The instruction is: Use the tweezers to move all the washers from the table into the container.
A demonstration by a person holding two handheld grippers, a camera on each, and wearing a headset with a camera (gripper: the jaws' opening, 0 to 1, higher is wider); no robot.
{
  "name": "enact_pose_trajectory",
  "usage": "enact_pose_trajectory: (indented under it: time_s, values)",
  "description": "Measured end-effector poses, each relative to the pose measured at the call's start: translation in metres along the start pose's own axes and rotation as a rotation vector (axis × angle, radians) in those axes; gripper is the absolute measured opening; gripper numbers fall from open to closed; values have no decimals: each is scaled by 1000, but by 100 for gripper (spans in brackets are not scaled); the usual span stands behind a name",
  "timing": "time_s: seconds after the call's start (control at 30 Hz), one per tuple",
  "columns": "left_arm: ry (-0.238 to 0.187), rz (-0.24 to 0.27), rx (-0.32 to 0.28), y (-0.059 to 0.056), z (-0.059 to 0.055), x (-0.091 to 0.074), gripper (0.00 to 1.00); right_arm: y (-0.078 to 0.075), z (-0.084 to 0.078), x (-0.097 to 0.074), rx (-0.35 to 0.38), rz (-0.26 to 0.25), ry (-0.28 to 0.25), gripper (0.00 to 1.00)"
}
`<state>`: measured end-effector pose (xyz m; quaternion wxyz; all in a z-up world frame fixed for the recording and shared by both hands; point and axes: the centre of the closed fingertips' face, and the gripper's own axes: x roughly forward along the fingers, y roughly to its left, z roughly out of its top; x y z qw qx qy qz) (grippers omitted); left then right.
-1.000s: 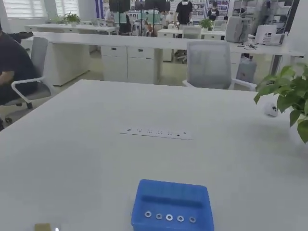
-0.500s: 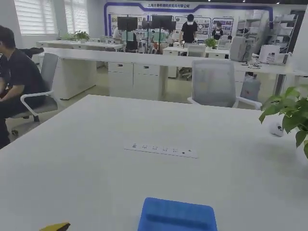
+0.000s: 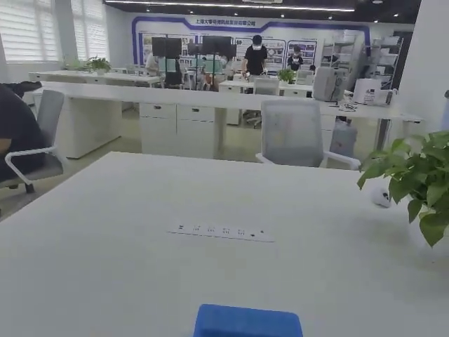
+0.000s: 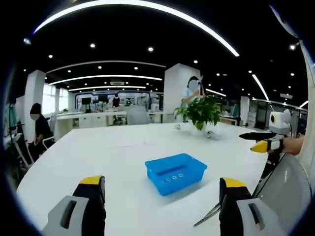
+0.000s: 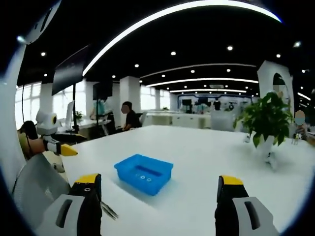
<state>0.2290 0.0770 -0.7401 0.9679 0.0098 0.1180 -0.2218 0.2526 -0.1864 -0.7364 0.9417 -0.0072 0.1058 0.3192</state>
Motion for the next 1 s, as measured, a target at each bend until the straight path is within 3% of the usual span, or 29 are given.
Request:
enact_pose_trajectory:
  time_s: [0.17,0.27,0.37,0.73,1.0]
  values:
    - [4,9,-43,6,-2,-1,99,-12,-5,-4,33,-36,15,91]
    - [-9,16,-45,7,0,-2,98,-16,-3,-6,53,-48,0,91]
    - [5,19,-26,7,-2,-2,98,-21,-5,-7,66,-58,-4,91]
    - [-17,40,-31,12,2,-4,97,-24,-4,-6,61,-79,0,89]
    - [0,51,-37,14,-1,-5,96,-20,-16,-2,48,-61,59,86]
